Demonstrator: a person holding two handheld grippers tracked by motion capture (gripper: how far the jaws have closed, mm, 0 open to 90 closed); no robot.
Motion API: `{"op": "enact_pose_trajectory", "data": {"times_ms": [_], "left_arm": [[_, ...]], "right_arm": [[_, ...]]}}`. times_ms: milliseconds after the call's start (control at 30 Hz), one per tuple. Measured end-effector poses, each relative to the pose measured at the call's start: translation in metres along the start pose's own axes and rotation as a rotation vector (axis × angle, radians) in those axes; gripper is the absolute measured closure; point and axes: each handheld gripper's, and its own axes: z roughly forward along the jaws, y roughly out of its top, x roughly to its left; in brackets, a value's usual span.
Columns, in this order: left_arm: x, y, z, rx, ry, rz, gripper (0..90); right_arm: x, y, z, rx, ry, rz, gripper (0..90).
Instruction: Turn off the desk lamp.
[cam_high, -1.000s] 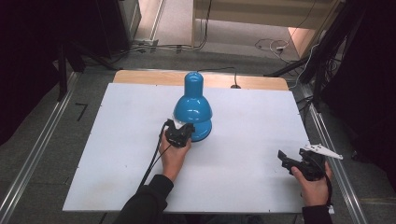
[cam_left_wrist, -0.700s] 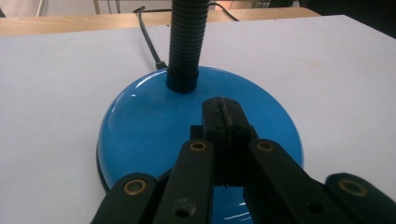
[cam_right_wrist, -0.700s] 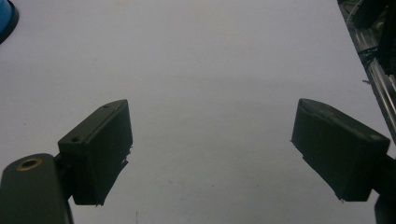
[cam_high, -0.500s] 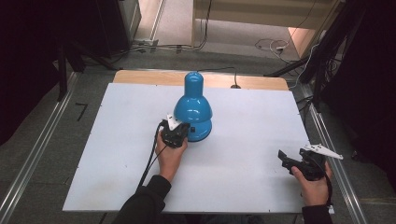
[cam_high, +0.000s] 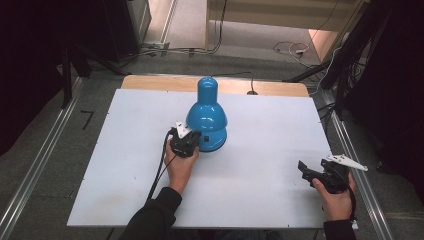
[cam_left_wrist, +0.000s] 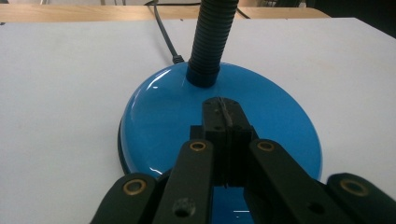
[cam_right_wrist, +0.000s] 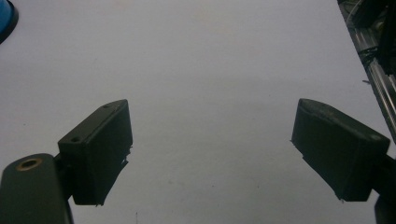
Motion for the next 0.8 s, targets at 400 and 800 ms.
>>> {"op": "enact_pose_trajectory", "data": {"times_ms": [400,800], "left_arm": [[0.005,0.002,-0.002,-0.005,0.004,-0.02,90.0],[0.016,0.004,-0.005,-0.014,0.016,-0.055,79.0]], "right_arm": [[0.0,0.0,0.0,0.001,0.001,-0.001,11.0],[0.0,0.0,0.0,0.002,-0.001,-0.001,11.0]]}}
